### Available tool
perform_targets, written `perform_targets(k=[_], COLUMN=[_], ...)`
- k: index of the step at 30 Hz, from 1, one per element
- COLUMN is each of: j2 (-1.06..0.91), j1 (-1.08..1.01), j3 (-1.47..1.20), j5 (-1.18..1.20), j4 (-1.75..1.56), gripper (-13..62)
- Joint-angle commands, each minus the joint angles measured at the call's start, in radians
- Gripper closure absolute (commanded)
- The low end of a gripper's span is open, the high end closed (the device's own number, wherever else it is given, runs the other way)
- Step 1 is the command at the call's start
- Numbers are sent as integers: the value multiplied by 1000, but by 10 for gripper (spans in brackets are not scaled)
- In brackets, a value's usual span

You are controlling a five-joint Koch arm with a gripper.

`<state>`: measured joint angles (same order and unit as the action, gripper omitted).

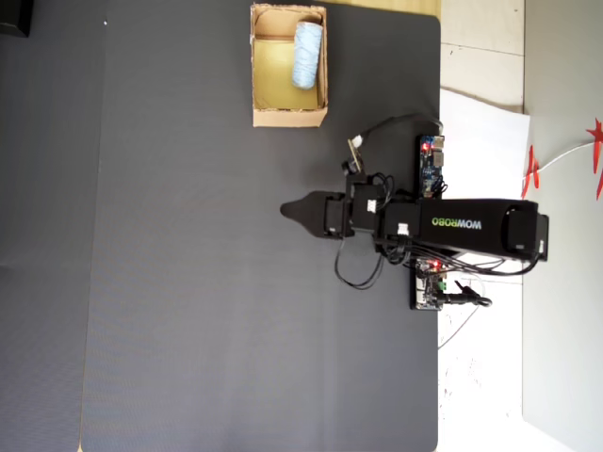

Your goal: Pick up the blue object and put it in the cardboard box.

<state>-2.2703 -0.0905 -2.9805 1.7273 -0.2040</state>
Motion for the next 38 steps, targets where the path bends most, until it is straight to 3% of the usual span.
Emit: perform_targets(k=[1,7,17,38], j2=[-55,-97,-98,-98], j1=[17,37,43,35], j3=[-5,-138,-138,-138], j5=[41,38,32,26], j4=[-87,-60,262,256], gripper=[152,147,145,152])
